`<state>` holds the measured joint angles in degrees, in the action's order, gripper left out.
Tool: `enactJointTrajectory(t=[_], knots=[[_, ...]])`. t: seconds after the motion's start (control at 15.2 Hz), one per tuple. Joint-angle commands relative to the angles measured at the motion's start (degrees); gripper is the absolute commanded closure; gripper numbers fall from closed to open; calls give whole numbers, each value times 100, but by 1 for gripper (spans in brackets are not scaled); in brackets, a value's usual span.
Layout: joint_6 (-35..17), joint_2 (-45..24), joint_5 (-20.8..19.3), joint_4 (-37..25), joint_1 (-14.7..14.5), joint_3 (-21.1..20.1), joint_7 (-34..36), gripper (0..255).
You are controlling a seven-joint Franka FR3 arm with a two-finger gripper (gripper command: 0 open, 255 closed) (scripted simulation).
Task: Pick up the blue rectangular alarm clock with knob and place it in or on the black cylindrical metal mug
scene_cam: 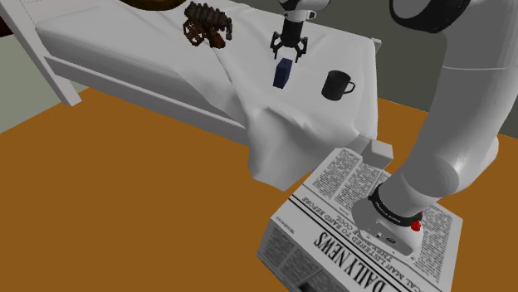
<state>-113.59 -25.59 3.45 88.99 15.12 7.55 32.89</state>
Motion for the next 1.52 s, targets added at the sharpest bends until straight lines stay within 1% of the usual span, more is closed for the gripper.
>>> enactJointTrajectory(t=[0.0,0.53,0.99,1.06,1.45], knots=[[81,-322,69,-389,90,51,104,0],[-410,-507,101,-81,94,32,83,0],[-408,-508,101,-84,94,32,82,0],[-408,-508,101,-84,94,32,82,255],[-408,-512,102,-88,96,32,81,255]])
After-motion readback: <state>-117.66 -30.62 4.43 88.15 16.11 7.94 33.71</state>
